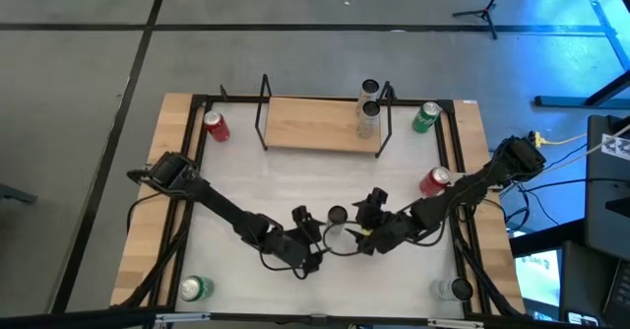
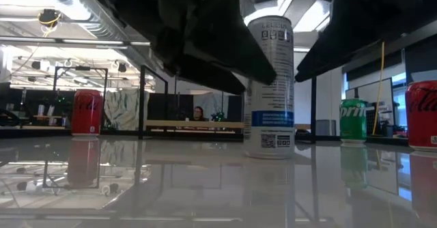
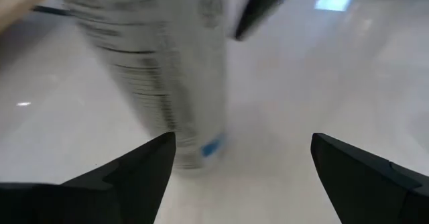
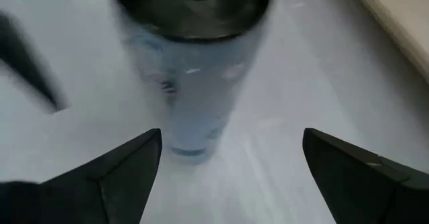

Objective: Place canned beverage on shelf
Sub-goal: Put the left white blue soda can on the shelf

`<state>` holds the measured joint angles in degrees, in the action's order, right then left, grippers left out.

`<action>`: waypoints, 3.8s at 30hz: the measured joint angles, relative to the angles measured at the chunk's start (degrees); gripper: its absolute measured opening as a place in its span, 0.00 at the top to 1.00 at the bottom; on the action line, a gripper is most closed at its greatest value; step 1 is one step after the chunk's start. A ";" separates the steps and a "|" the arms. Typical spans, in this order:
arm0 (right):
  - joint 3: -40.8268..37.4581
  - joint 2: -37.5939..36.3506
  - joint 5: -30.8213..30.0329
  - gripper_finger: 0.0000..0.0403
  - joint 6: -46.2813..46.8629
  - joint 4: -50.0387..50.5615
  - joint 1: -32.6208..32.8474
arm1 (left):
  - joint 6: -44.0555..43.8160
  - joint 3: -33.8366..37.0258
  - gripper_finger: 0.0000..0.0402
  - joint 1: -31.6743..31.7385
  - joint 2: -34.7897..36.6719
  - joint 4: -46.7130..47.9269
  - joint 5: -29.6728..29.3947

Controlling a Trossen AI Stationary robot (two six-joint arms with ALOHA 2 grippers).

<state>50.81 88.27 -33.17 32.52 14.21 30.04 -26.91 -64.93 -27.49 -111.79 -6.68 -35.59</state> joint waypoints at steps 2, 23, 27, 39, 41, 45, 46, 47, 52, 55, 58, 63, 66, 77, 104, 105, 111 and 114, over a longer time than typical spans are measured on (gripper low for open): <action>0.00 0.00 0.75 0.11 -0.39 -1.34 -0.02 | -0.61 0.00 0.16 0.01 0.12 1.22 -1.50; 0.02 -0.33 -8.87 0.11 -5.92 -2.07 -3.61 | 7.76 -0.02 0.16 -1.22 0.09 -8.47 9.05; 0.02 -0.33 -9.72 0.11 -8.62 -3.73 -3.85 | 7.53 -0.03 0.16 0.20 0.09 -7.75 8.18; 0.02 -0.41 -2.21 0.11 -5.72 -3.68 -3.87 | 4.73 -0.07 0.16 0.53 0.07 0.07 5.47; 0.02 -0.44 -0.12 0.11 -4.70 -3.73 -3.83 | 4.39 -0.07 0.16 0.52 0.07 0.86 5.44; 0.02 -0.37 5.19 0.11 -3.44 -3.86 -3.73 | 2.87 -0.04 0.16 0.70 0.08 3.76 4.11; 0.02 -0.25 6.32 0.11 -3.44 -3.75 -3.72 | 2.23 -0.04 0.16 0.80 0.12 4.41 3.97; -0.02 -0.24 7.29 0.11 -3.43 -3.64 -3.72 | 1.76 -0.04 0.16 0.91 0.42 5.73 3.67; 0.00 -0.28 8.83 0.11 -3.42 -3.01 -3.74 | 0.12 -0.04 0.16 0.42 3.18 10.41 2.08; 0.00 -0.40 9.64 0.11 -3.10 -0.66 -3.76 | 0.71 -0.04 0.16 -0.06 4.89 11.07 1.16; 0.06 -1.33 12.21 0.11 -1.45 3.69 -3.76 | 1.80 -0.04 0.16 -0.90 5.81 10.82 1.92; 1.33 -1.95 13.16 0.11 0.55 12.00 -3.78 | 1.99 -0.04 0.16 -1.78 5.60 9.91 3.26; 1.18 -1.95 8.51 0.11 1.31 13.34 -3.78 | 2.00 -0.04 0.16 -1.77 4.59 8.08 4.20; 0.90 -1.95 -6.76 0.11 -1.92 4.93 -3.82 | 5.05 -0.04 0.16 -0.64 -0.13 -3.26 15.50; 2.26 -1.98 8.56 0.11 -1.02 8.48 -3.80 | 3.61 -0.02 0.16 -0.51 3.52 8.60 8.68; 3.26 -2.02 10.11 0.11 -0.87 9.73 -3.80 | 3.66 -0.02 0.16 -1.01 4.25 9.82 8.95; 12.42 -2.16 14.47 0.11 -0.81 20.87 -3.76 | 3.40 -0.02 0.16 -5.04 8.30 17.95 9.57; 17.61 -2.16 14.84 0.11 -0.89 24.19 -3.78 | 3.15 -0.02 0.16 -7.28 8.49 20.30 9.91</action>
<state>68.42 86.11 -18.33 31.64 38.40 26.26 -23.75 -64.95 -34.76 -103.31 13.62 -25.68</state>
